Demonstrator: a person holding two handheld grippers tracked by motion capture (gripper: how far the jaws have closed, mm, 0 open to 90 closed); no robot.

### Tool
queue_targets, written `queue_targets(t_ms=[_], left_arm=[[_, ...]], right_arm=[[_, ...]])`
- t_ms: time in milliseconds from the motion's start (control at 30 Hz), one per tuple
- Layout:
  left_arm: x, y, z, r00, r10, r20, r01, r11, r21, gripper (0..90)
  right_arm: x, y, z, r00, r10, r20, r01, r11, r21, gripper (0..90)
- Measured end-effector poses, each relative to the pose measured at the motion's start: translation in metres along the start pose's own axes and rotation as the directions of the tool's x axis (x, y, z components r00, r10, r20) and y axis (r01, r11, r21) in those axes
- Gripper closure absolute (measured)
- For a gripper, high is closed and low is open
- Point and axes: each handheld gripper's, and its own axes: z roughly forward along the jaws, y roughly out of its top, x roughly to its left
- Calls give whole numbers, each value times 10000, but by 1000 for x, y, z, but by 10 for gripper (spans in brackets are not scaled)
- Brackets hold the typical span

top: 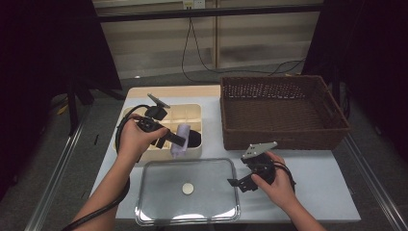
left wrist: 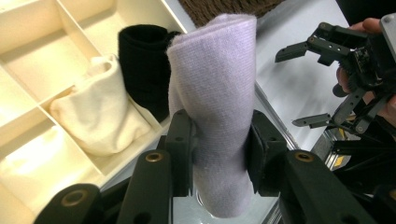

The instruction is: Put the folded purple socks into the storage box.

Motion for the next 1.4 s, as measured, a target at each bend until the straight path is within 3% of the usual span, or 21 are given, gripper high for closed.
queue_targets(t_ms=[633, 867, 967, 1167, 1333, 1367, 1400], left_arm=[[27, 2, -16, 9971, -687, -324, 683, 9976, -139, 659], [38, 1, -16, 9930, -1080, -480, 1070, 9940, -228, 662], [42, 1, -16, 9932, -1058, -482, 1051, 9943, -166, 663], [55, -2, -13, 9867, -1418, -794, 1407, 9899, -197, 663], [65, -4, -10, 9858, -1446, -859, 1439, 9895, -152, 667], [66, -5, -9, 9828, -1616, -899, 1605, 9868, -189, 668], [69, -5, -8, 9843, -1495, -938, 1487, 9888, -157, 668]], right_arm=[[1, 0, 1, 10000, 13, -95, -13, 10000, 53, 57], [1, -1, 3, 9999, 7, -159, -6, 10000, 59, 57], [1, -1, 3, 9999, -43, -159, 44, 10000, 64, 57], [1, -1, 3, 9998, -34, -214, 35, 10000, 55, 57], [1, -1, 3, 9998, -26, -188, 27, 10000, 64, 57], [1, -1, 4, 9997, -30, -222, 31, 10000, 72, 57], [1, -1, 4, 9997, -31, -231, 32, 10000, 70, 57]])
